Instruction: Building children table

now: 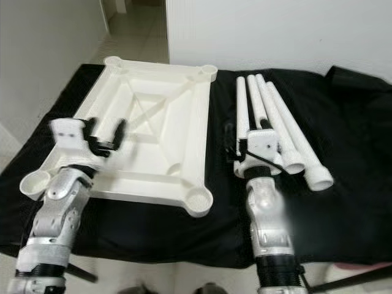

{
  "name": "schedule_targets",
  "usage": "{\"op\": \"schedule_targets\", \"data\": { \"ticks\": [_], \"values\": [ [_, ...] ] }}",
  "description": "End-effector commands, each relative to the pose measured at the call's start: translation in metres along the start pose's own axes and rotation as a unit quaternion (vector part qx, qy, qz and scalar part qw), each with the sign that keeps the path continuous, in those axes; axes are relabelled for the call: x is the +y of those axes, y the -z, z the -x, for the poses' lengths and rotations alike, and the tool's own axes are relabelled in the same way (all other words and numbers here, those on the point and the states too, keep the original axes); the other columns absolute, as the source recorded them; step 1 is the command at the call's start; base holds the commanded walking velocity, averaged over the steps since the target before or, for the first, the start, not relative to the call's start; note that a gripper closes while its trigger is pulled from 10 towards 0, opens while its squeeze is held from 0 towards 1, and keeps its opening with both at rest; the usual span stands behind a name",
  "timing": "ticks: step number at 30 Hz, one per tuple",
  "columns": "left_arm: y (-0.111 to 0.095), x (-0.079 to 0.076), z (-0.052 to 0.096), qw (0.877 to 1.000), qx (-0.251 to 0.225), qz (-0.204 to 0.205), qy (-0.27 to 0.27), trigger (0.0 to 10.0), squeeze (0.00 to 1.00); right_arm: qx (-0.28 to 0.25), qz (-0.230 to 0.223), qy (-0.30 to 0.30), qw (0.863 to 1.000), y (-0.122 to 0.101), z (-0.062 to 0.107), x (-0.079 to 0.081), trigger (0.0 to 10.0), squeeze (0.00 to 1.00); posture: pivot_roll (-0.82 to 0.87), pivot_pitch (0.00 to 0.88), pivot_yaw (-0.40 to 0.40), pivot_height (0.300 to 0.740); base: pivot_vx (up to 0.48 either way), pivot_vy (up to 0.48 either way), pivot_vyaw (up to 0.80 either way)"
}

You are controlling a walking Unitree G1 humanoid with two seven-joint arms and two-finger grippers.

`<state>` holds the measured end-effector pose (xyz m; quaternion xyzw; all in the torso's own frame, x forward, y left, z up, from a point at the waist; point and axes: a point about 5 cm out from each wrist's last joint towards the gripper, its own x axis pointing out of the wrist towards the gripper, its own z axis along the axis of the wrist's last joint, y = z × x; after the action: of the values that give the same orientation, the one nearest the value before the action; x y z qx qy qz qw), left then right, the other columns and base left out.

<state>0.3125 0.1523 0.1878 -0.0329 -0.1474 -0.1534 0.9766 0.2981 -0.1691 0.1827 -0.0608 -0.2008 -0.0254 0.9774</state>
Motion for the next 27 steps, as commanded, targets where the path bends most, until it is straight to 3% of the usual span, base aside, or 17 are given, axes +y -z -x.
{"op": "schedule_targets", "data": {
  "ticks": [1,6,12,23,27],
  "values": [
    [0.003,0.002,0.003,1.000,0.009,-0.010,-0.003,10.0,0.00,0.004,-0.005,0.000,1.000,0.001,0.001,0.002,10.0,0.00,-0.03,0.088,-0.032,0.740,0.000,0.000,-0.73],
    [0.005,-0.003,0.003,1.000,0.013,-0.021,0.009,10.0,0.00,0.000,-0.003,0.003,1.000,0.001,0.002,0.001,10.0,0.00,-0.03,0.089,-0.032,0.740,0.000,0.000,-0.69],
    [0.005,-0.009,0.004,0.998,0.012,-0.050,0.034,10.0,0.00,-0.001,0.000,0.006,1.000,0.002,0.003,0.001,10.0,0.00,-0.03,0.092,-0.028,0.740,0.000,0.000,0.00],
    [0.006,-0.010,0.005,0.998,0.018,-0.056,0.038,10.0,0.00,0.003,0.000,0.008,1.000,0.004,0.004,0.002,10.0,0.00,-0.03,0.089,-0.024,0.740,0.000,-0.480,0.00],
    [0.009,-0.007,0.002,0.999,0.025,-0.039,0.007,10.0,0.00,0.006,0.001,0.005,1.000,0.004,0.003,0.002,10.0,0.00,-0.03,0.086,-0.025,0.740,0.000,0.000,0.00]
  ]
}}
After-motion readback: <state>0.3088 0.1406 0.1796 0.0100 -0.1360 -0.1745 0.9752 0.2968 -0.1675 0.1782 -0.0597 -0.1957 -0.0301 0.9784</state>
